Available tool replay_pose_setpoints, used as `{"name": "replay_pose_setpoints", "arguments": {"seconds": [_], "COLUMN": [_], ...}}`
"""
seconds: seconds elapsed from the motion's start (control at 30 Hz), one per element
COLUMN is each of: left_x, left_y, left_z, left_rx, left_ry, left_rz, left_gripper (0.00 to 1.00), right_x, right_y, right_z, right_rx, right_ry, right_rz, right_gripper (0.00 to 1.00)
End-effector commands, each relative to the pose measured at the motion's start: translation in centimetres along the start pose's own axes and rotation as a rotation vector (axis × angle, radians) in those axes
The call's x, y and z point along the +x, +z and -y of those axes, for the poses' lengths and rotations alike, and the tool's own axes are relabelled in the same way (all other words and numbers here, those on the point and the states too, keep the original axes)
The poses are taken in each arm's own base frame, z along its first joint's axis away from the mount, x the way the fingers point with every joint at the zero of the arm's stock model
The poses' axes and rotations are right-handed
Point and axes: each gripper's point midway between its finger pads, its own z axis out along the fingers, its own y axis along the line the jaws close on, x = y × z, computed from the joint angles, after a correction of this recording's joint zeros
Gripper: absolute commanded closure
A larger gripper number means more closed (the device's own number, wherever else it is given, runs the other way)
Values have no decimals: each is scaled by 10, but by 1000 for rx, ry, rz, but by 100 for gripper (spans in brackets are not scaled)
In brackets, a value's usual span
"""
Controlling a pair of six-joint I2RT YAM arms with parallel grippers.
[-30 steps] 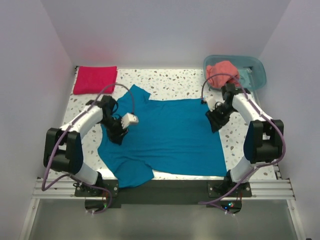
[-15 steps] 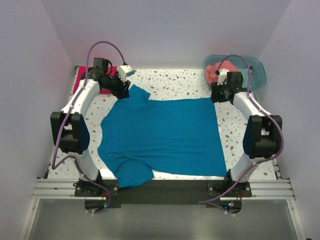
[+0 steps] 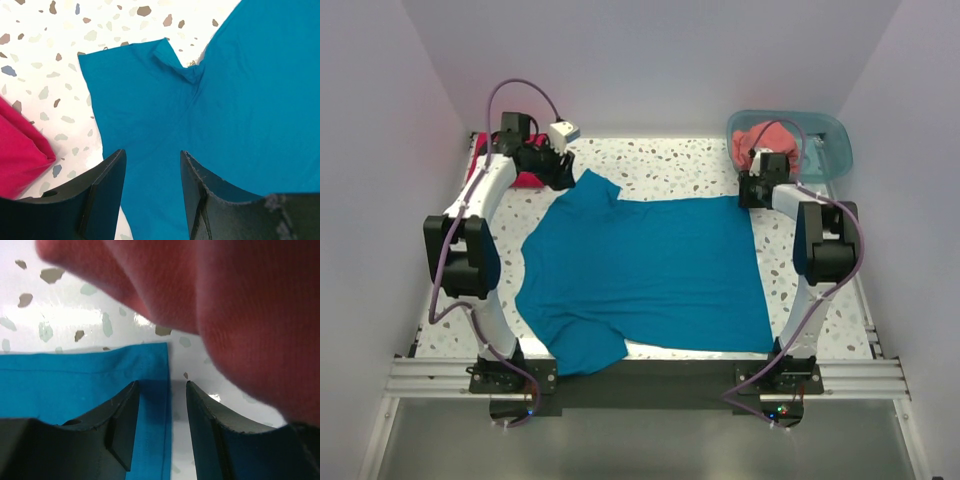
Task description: Fold and stack the t-shirts
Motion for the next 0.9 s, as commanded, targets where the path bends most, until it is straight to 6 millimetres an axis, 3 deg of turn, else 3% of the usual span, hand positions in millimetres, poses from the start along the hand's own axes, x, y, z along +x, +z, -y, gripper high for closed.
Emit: {"name": "replay_pose_setpoints", "arguments": {"seconds": [0.0,0.27,0.5,0.57,0.6,0.63,0.7,0.87], "left_x": [-14,-6,3,1,4,0,7,-4], "left_y": [-4,3,14,15,20,19,28,42], "left_z": [-13,-17,-31,-36,-39,-45,-51,-69], "left_rx": [-26,-19,-44,-56,-60,-80,-80,-93], "left_ry": [8,6,-21,-24,-32,-29,-53,-57], "left_rz": [43,25,-7,-7,-18,-16,-43,-37], "left_gripper": [48,48,47,47,47,46,46,43], "right_x": [-45,-48,-33,-28,-34,-26,-27,-25], "right_y": [4,13,21,24,23,27,27,25], "right_z": [1,-1,-12,-12,-12,-13,-11,-14], "right_rx": [21,9,-10,-10,-11,-16,-8,-32], "right_ry": [17,33,-16,-24,-25,-28,-25,-65], "right_rz": [137,138,70,51,59,23,-4,-33], "right_gripper": [54,52,59,65,70,77,81,93]}}
